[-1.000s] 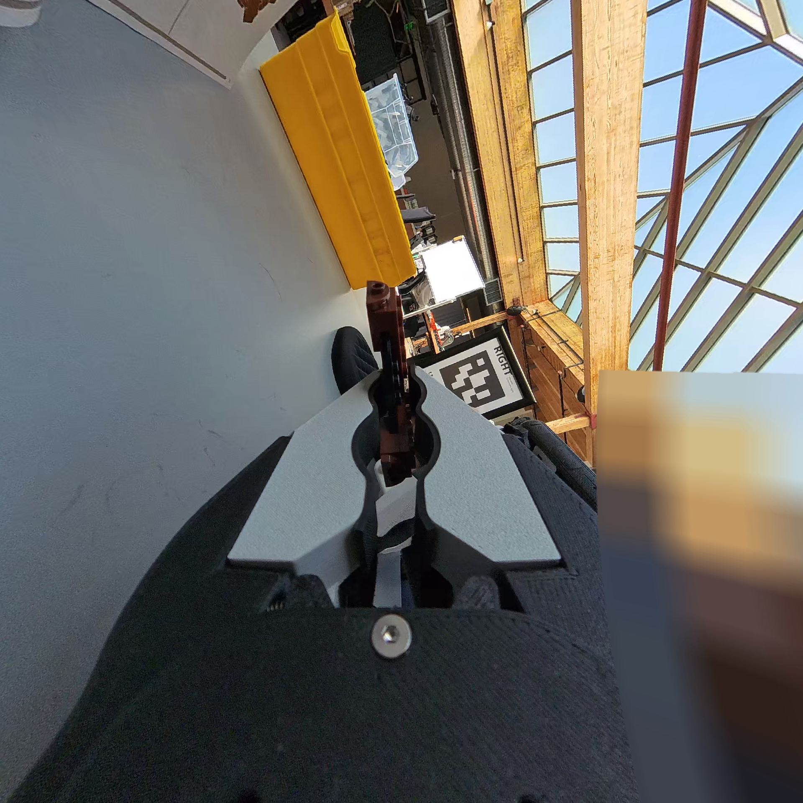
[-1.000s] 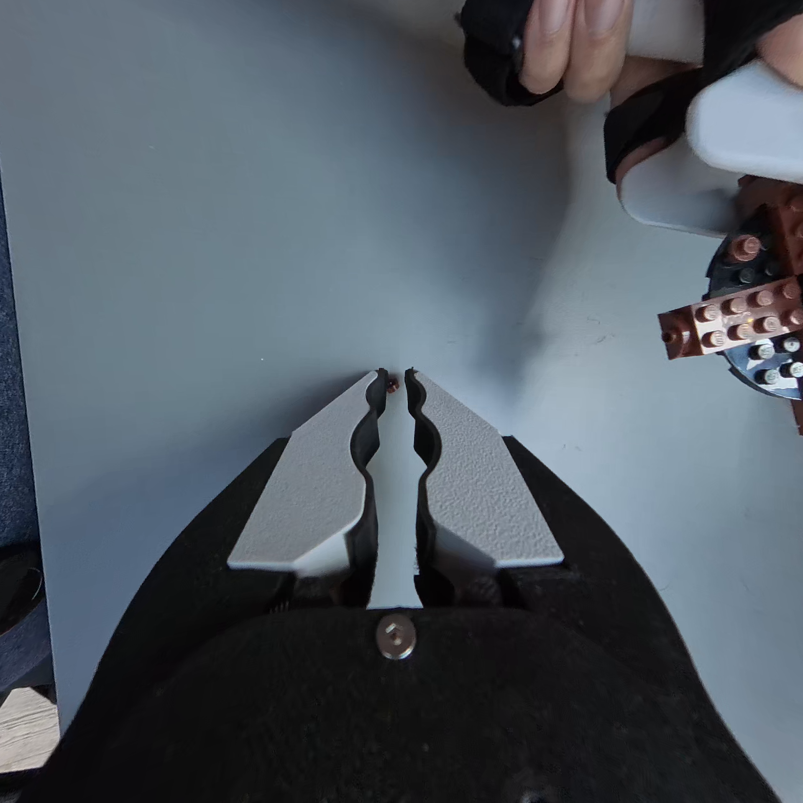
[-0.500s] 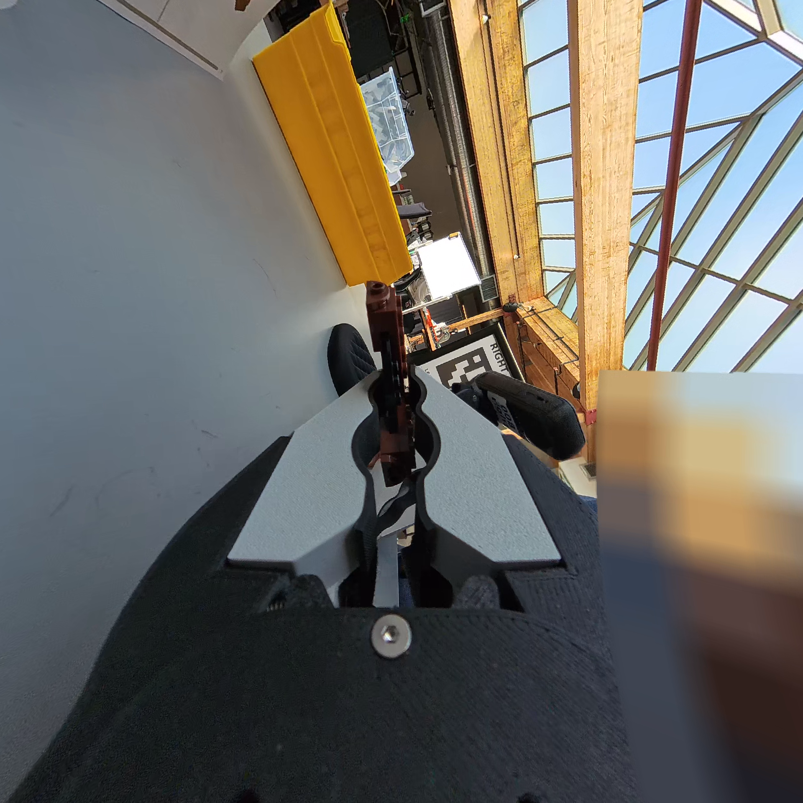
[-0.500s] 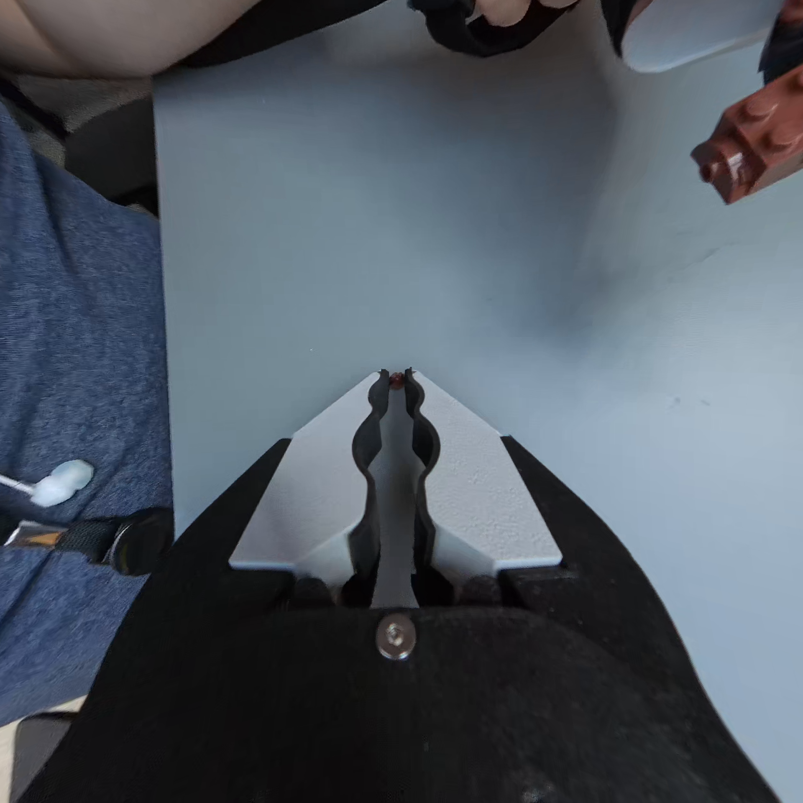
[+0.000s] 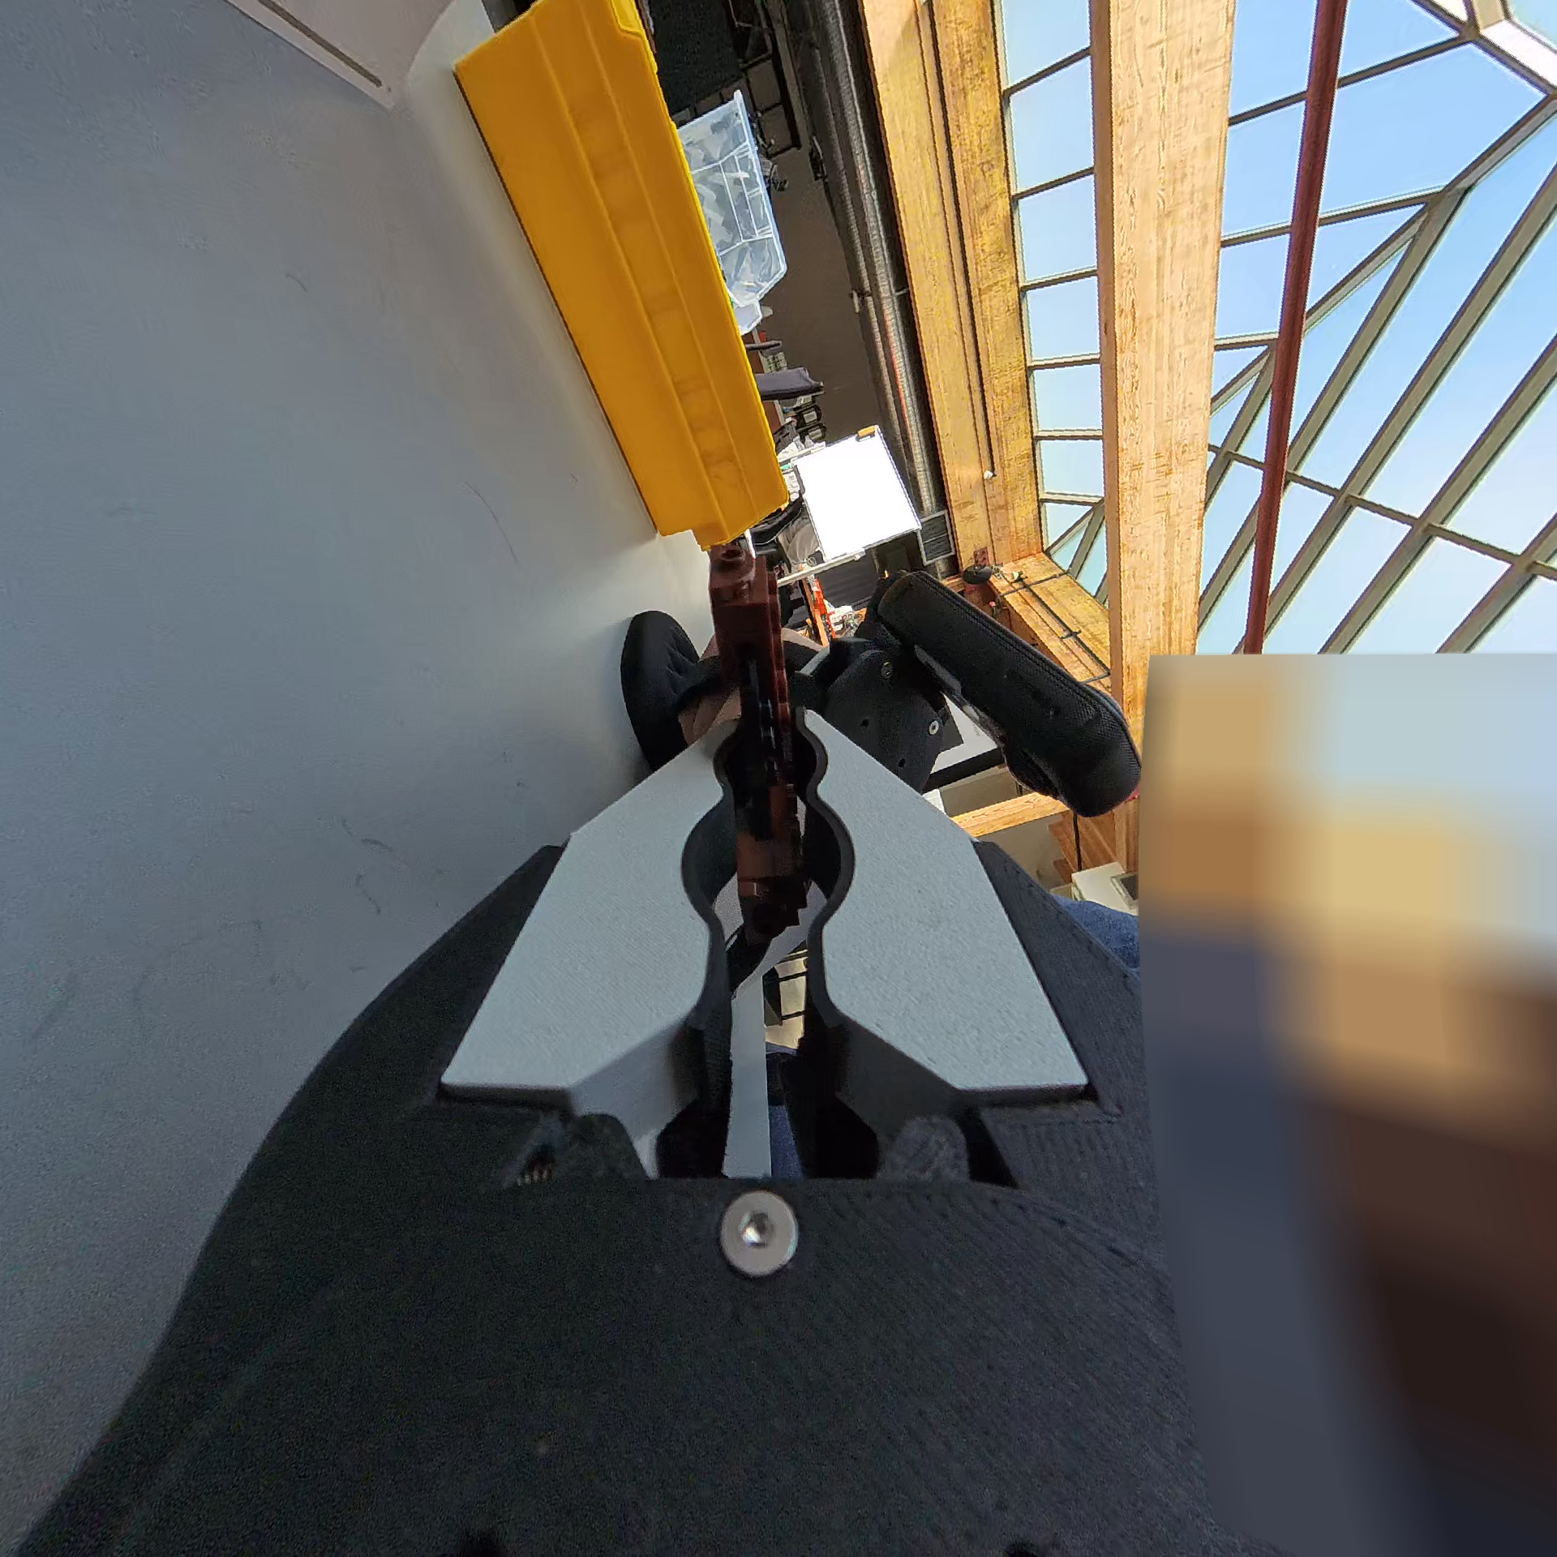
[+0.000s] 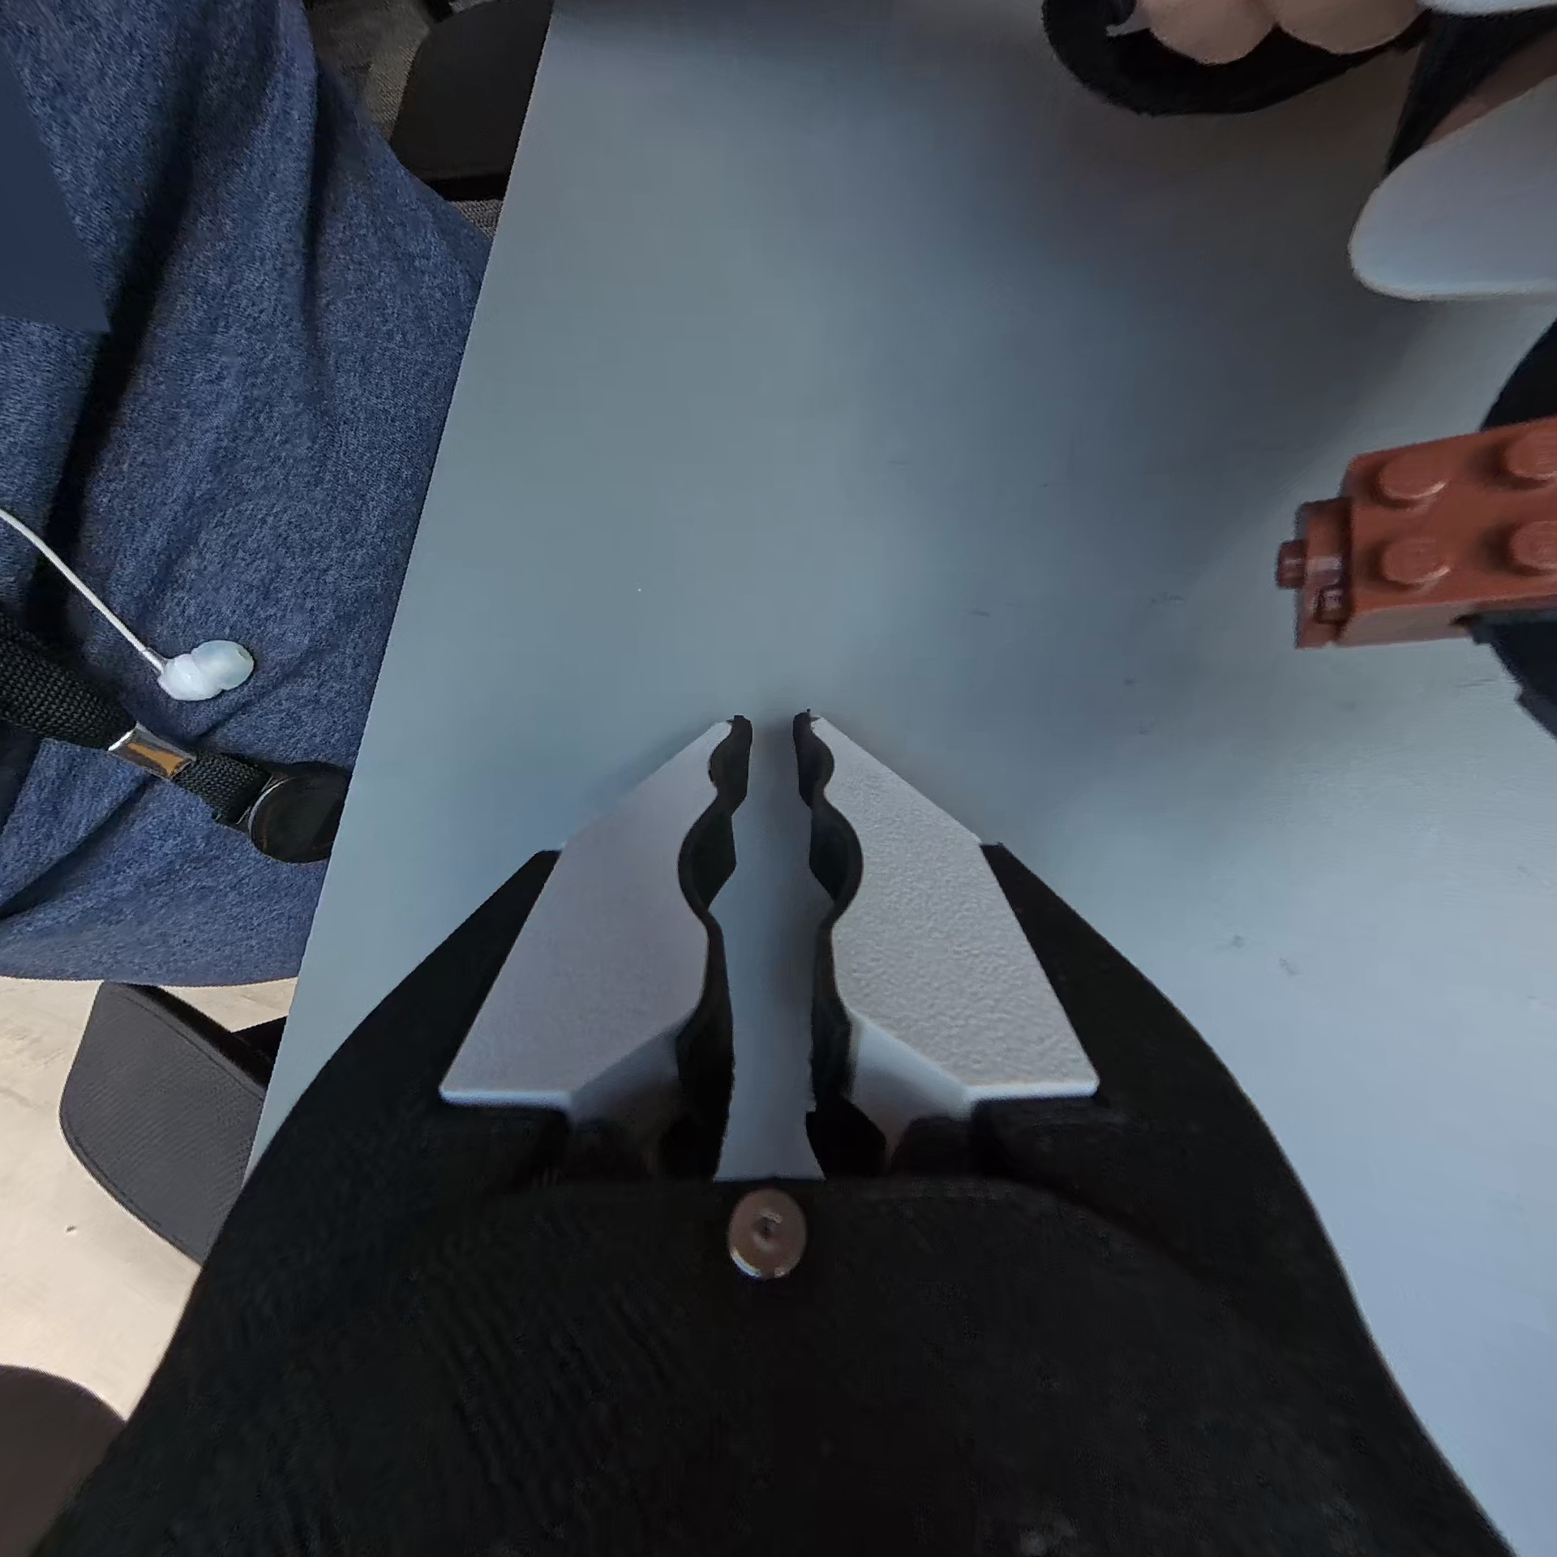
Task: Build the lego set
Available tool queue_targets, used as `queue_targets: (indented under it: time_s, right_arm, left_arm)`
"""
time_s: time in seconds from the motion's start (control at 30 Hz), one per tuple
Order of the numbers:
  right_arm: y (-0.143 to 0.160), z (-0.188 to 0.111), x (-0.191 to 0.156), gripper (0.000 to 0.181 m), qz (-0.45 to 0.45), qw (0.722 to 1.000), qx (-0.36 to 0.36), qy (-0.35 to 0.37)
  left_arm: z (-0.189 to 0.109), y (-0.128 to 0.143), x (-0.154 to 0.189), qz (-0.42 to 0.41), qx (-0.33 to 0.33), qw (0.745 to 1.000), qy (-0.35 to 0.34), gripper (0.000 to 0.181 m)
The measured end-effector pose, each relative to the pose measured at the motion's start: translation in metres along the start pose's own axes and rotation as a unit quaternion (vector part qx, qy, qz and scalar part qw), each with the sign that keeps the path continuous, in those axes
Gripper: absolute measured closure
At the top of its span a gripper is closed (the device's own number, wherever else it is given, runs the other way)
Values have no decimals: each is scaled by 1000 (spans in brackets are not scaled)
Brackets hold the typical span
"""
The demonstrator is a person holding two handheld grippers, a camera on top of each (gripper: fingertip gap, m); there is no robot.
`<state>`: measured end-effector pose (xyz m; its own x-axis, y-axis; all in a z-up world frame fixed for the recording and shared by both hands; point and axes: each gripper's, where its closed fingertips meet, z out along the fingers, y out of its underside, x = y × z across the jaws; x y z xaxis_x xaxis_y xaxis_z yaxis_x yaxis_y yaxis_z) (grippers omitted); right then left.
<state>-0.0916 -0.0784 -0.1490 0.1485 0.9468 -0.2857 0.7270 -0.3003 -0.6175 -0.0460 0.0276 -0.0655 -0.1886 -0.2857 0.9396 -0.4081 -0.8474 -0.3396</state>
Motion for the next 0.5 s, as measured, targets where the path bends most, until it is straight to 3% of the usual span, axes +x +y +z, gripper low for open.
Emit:
queue_targets:
  time_s: [0.13, 0.23, 0.5]
  right_arm:
    - [-14, -14, -5, 173, -18, 997, 47, 57]
    - [3, -17, -5, 176, -25, 989, 2, 147]
    - [14, -8, -19, 177, -49, 976, -79, 196]
  left_arm:
    - [-1, -1, 2, 2, 3, 1000, 2, 175]
    - [-2, -3, 3, 4, 6, 1000, 2, 175]
    - [2, 1, 4, 8, 0, 1000, 2, 175]
